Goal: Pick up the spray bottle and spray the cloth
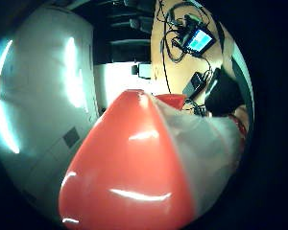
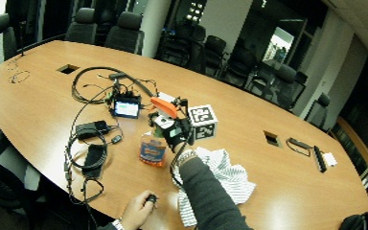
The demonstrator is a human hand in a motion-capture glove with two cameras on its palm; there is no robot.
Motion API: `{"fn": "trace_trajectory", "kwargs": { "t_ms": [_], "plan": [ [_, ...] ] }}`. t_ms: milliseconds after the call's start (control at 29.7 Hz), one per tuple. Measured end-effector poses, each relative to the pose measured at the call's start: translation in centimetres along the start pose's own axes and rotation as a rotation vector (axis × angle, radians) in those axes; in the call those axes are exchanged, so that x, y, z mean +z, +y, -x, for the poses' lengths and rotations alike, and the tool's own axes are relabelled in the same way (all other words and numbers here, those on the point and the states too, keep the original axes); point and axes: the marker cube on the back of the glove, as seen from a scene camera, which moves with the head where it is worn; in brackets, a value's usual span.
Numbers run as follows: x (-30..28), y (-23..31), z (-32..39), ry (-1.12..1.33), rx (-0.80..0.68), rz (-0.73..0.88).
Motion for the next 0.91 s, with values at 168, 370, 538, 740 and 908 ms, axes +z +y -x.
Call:
{"fn": "trace_trajectory", "kwargs": {
  "t_ms": [168,370,538,740,908],
  "plan": [
    [-1.1,-0.4,1.6,0.097,0.003,0.006],
    [-1.9,-0.7,6.9,0.287,-0.093,0.058],
    [-2.0,0.5,8.9,0.456,-0.146,0.037],
    [-2.7,3.8,7.1,0.749,-0.129,0.015],
    [-3.0,7.3,5.3,1.011,-0.053,0.055]
  ]
}}
